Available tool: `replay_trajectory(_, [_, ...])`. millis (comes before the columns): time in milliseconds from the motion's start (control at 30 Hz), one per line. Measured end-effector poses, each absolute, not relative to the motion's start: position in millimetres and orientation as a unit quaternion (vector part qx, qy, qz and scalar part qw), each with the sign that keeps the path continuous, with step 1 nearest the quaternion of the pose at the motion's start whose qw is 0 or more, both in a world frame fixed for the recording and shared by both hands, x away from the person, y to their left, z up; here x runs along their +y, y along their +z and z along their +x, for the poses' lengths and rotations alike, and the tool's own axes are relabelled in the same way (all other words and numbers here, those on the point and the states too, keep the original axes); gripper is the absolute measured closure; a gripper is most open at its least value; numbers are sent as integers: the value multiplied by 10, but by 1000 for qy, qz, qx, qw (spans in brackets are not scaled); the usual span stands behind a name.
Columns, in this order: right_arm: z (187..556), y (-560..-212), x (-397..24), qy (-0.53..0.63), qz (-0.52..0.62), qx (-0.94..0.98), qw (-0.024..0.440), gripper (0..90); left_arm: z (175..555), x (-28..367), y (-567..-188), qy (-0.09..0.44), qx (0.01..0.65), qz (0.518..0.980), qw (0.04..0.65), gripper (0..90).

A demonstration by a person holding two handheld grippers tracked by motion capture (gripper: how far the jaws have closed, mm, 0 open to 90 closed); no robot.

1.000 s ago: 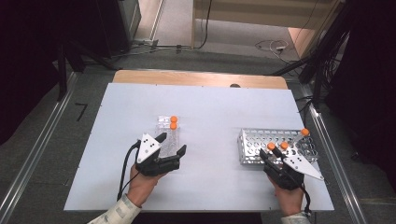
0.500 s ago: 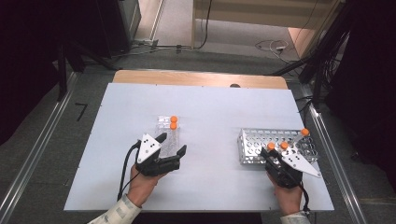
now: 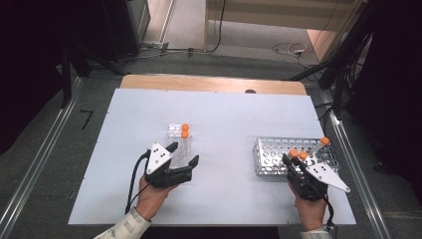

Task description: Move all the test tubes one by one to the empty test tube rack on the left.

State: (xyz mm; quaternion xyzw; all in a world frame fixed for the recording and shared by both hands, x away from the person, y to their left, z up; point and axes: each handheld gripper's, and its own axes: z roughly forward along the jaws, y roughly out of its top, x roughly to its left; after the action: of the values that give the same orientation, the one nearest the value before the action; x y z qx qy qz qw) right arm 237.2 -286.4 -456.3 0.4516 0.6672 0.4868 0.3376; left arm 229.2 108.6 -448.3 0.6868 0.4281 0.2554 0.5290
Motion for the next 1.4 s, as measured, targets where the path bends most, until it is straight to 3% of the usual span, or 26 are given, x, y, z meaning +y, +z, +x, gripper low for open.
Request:
replay_trajectory(333, [2242, -4313, -2856, 514, 434, 651, 352, 722, 2300, 1085, -4487, 254, 429, 686, 530, 193])
replay_trajectory(533, [2159, -4238, -2752, 541, 416, 653, 329, 723, 2288, 1075, -4485, 255, 426, 686, 533, 193])
replay_trajectory(1200, [2150, -4470, -2012, 534, 353, 728, 246, 723, 2236, 959, -4459, 236, 403, 698, 543, 181])
replay_trajectory(1400, [2165, -4547, -1830, 524, 334, 748, 233, 722, 2152, 844, -4414, 219, 379, 708, 555, 213])
